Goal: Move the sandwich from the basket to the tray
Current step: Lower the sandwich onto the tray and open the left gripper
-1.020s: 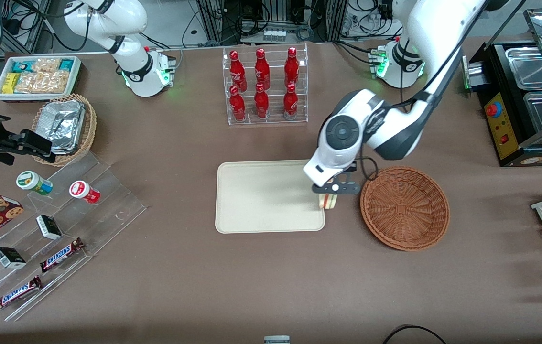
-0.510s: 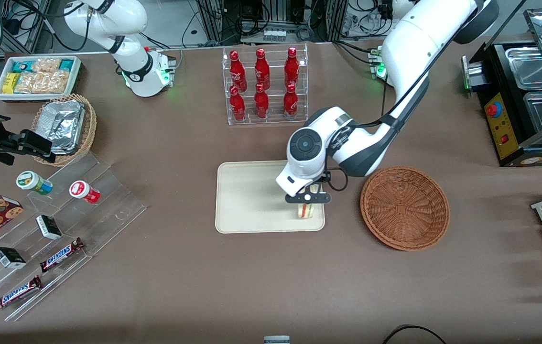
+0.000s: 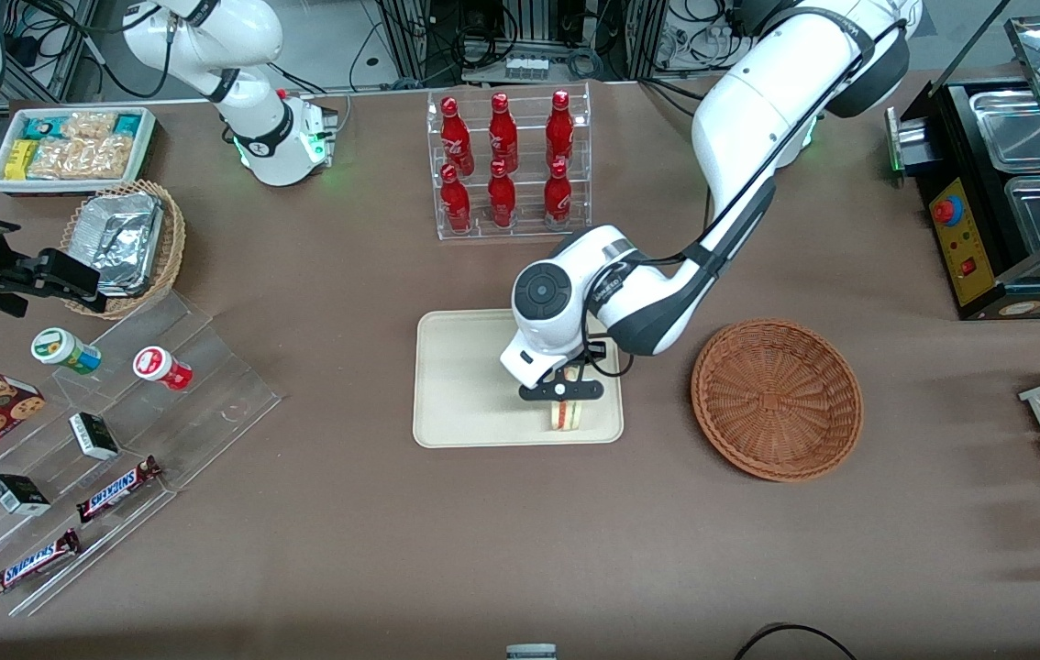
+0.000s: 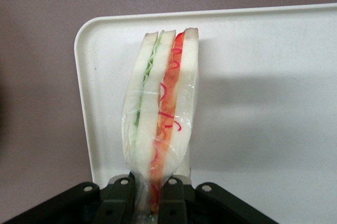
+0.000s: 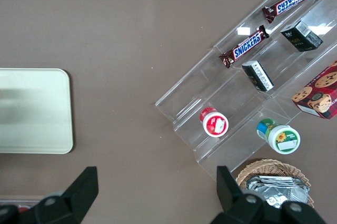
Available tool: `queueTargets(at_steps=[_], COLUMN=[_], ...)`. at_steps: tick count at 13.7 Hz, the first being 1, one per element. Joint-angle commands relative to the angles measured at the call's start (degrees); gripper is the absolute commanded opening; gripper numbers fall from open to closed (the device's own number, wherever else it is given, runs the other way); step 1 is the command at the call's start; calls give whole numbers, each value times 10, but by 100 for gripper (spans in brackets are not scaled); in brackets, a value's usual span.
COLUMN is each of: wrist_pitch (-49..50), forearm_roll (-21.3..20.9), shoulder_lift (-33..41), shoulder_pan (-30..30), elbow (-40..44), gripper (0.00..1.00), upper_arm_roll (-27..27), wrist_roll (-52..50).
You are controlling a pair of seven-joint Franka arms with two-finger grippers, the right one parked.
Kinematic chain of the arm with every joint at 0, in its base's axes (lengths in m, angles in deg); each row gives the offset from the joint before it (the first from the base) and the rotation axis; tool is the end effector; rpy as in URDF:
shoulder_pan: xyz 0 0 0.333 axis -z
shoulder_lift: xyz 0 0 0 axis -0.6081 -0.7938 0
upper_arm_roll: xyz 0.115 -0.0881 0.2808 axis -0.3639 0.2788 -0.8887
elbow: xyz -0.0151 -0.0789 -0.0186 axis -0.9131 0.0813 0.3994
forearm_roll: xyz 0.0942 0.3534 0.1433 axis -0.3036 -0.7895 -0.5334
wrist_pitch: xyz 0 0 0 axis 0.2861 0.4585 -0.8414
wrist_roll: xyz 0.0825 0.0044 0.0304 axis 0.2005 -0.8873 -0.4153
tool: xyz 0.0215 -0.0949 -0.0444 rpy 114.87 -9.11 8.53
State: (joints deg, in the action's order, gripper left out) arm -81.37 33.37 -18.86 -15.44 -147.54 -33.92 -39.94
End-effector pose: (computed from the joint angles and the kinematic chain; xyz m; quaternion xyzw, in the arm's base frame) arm 0.5392 -0.4717 0.2552 -0.9975 0.0053 0.0388 0.0583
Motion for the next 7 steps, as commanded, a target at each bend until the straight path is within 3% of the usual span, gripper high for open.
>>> queueTargets(at_steps=[1,7], wrist_pitch=[10,7], forearm_roll=[-12,-12], shoulder_lift=[-12,-22], shoulder_pan=[11,18], elbow=[22,22], gripper=[0,0], upper_arm_roll=[-5,-5], wrist_roll=[-10,-15])
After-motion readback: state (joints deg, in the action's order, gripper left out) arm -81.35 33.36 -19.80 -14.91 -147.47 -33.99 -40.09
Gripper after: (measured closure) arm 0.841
